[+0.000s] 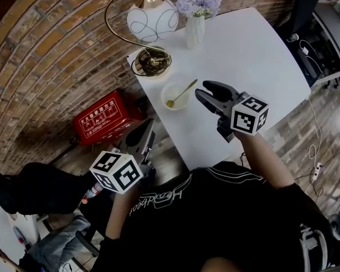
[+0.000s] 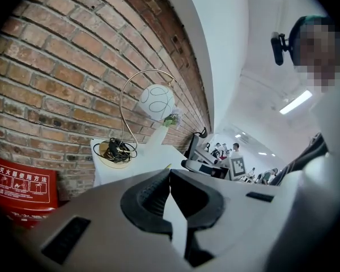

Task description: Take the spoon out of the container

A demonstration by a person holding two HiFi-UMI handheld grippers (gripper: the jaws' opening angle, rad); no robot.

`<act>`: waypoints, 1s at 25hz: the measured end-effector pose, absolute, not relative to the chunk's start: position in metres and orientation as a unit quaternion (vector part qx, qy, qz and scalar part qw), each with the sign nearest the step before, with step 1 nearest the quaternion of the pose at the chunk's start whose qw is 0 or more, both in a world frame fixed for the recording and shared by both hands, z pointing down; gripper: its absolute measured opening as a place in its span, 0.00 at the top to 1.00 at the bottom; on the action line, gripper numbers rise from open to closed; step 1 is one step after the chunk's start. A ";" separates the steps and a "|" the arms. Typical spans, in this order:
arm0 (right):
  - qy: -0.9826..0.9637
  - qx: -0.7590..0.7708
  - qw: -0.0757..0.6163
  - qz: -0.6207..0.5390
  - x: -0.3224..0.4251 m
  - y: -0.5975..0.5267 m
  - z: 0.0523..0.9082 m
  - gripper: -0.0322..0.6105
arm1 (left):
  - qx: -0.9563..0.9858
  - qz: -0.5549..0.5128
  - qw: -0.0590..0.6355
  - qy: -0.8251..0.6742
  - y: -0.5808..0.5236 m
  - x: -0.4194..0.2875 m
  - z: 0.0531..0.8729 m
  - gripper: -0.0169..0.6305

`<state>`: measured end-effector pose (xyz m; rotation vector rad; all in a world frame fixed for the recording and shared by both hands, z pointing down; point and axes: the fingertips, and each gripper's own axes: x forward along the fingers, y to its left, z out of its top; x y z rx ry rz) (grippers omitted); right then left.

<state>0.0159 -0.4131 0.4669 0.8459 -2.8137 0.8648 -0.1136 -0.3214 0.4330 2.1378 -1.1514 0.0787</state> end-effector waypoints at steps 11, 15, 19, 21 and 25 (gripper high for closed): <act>-0.906 0.285 0.076 0.305 0.002 -0.439 0.521 0.72 | 0.810 0.034 0.369 -0.454 -0.326 -0.126 0.455 0.97; -0.902 0.288 0.074 0.313 -0.002 -0.444 0.529 0.77 | 0.805 0.035 0.376 -0.457 -0.327 -0.129 0.461 0.97; -0.900 0.287 0.071 0.320 -0.004 -0.447 0.532 0.82 | 0.802 0.035 0.382 -0.458 -0.328 -0.131 0.465 0.97; -0.898 0.287 0.071 0.325 -0.005 -0.447 0.534 0.88 | 0.801 0.035 0.383 -0.459 -0.327 -0.131 0.466 0.97; -0.895 0.292 0.071 0.329 -0.007 -0.448 0.536 0.93 | 0.799 0.035 0.385 -0.461 -0.327 -0.134 0.467 0.97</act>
